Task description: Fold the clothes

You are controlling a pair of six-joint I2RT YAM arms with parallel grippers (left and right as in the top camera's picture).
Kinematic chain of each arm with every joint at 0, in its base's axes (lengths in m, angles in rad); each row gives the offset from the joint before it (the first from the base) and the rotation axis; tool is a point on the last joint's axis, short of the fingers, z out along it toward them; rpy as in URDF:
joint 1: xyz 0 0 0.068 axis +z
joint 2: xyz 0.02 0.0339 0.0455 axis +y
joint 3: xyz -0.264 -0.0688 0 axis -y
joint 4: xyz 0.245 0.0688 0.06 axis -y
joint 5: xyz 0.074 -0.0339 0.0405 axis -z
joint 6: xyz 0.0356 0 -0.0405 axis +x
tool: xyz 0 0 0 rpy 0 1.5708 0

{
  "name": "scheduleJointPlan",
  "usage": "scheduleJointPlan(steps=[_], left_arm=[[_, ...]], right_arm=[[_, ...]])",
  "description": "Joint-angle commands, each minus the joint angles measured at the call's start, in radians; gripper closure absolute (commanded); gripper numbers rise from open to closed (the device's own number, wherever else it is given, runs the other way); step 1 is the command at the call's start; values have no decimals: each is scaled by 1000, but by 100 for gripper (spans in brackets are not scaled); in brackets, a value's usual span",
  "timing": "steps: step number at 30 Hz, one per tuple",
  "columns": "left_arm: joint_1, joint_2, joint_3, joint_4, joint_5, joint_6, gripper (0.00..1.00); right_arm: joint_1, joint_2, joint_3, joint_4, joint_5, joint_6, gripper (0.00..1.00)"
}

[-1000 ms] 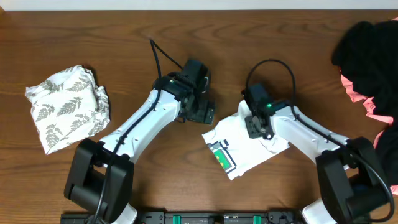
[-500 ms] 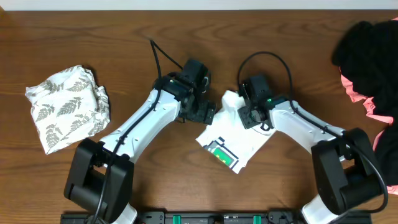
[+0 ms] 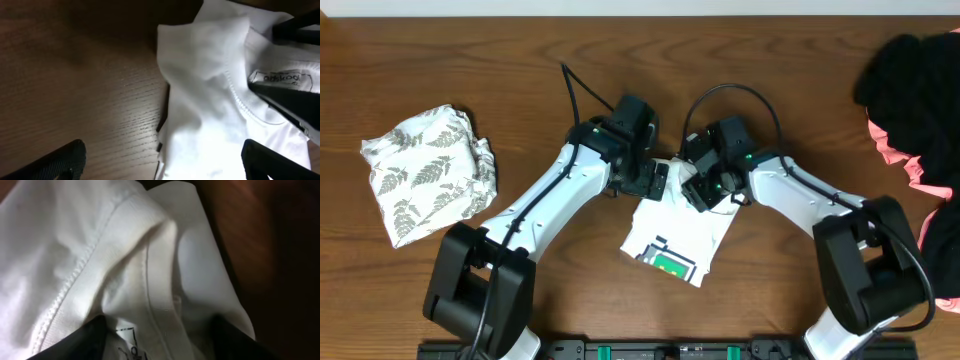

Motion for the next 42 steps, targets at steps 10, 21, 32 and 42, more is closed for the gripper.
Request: scheduleJointPlan(steps=[10,21,32,42], left_arm=[[3,8,-3,-48,11,84,2],[66,10,-7,-47,165,181,2],[120,24,-64,-44,291,305,2],[119,122,-96,-2,299,322,2]], right_arm=[[-19,-126,280,-325,164,55,29],[-8,-201,264,-533,-48,93,67],[36,-147,69,-394,-115,97,66],[35,-90,-16,-234,-80,155,60]])
